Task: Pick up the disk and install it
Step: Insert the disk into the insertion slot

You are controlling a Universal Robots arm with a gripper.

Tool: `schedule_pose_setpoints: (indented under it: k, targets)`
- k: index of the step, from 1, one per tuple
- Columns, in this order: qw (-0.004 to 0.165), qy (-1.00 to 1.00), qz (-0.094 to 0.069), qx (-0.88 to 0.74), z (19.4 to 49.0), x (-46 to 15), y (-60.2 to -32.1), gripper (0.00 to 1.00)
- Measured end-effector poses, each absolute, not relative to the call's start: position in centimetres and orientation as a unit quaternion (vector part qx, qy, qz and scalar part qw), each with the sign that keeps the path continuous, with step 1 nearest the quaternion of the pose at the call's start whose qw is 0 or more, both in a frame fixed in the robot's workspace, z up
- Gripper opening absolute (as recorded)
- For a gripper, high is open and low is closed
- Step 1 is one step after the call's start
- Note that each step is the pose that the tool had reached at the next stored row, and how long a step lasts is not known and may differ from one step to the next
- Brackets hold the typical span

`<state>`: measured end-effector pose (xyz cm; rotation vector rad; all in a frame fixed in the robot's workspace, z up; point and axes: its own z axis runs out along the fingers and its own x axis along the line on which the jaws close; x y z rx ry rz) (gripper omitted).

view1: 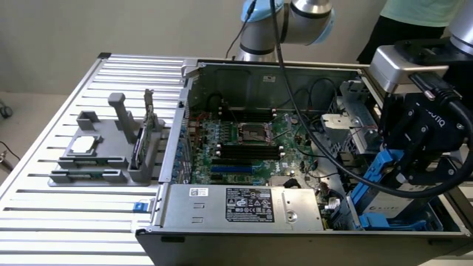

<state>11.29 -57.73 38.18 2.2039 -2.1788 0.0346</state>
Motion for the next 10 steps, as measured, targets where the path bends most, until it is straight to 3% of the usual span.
schedule_pose_setpoints:
  k: [10]
  targets:
    - [0.021, -0.703, 0.011, 0.711, 36.6, 11.3, -57.9, 0.33]
